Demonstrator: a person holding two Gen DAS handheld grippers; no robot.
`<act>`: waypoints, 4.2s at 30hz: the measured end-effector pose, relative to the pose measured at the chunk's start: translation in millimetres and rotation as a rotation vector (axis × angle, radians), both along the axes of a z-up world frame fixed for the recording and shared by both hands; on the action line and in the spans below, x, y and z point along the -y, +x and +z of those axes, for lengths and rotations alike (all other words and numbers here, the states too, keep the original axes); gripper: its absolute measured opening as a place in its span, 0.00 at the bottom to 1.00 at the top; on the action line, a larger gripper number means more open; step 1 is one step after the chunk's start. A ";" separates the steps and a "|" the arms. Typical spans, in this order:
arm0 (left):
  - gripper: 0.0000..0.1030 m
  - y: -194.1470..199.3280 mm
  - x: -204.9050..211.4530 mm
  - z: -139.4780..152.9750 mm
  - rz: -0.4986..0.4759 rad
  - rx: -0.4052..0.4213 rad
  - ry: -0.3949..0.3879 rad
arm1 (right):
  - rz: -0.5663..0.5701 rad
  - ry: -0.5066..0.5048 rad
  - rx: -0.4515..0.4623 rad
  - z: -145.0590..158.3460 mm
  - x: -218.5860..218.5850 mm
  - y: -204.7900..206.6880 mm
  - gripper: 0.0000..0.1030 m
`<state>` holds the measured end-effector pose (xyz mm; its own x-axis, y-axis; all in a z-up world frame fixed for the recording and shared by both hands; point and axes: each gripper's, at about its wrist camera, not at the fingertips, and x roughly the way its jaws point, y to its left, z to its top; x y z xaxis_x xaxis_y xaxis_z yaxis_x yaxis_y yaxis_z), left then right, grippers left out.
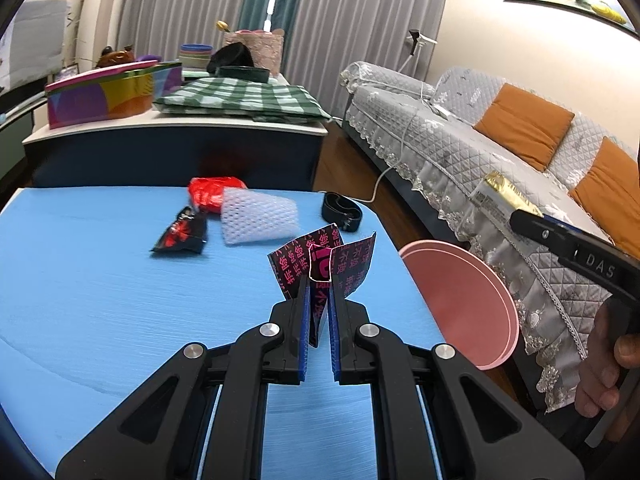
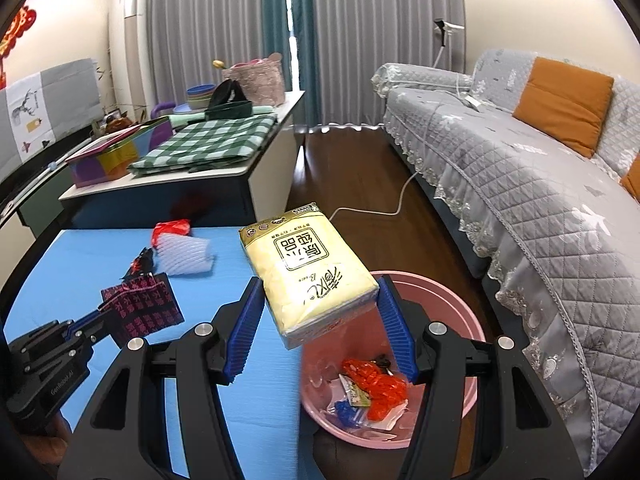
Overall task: Collect trash
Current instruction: 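Carry the pink packet and yellow tissue pack in both tools over the pink bin, then open the left tool over the bin while the right tool releases the tissue pack, then move both open tools back to the black snack wrapper and black elastic band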
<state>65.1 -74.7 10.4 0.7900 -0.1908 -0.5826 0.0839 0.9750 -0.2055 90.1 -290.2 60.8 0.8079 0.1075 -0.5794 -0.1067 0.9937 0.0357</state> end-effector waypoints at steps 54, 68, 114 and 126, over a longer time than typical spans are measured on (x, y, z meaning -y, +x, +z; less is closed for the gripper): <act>0.08 65.0 150.5 -0.6 -0.196 -0.041 0.041 | -0.237 0.057 0.009 2.8 114.9 28.0 0.56; 0.11 78.8 159.5 -7.7 -0.215 -0.062 0.045 | -0.218 0.080 -0.032 -9.2 114.3 41.6 0.62; 0.17 53.9 -117.8 -42.3 0.319 -0.108 -0.154 | 0.026 0.125 -0.086 -36.9 -33.5 58.6 0.61; 0.40 78.0 -125.4 -51.4 0.346 -0.123 -0.191 | 0.039 0.151 -0.133 -62.6 -58.6 102.0 0.61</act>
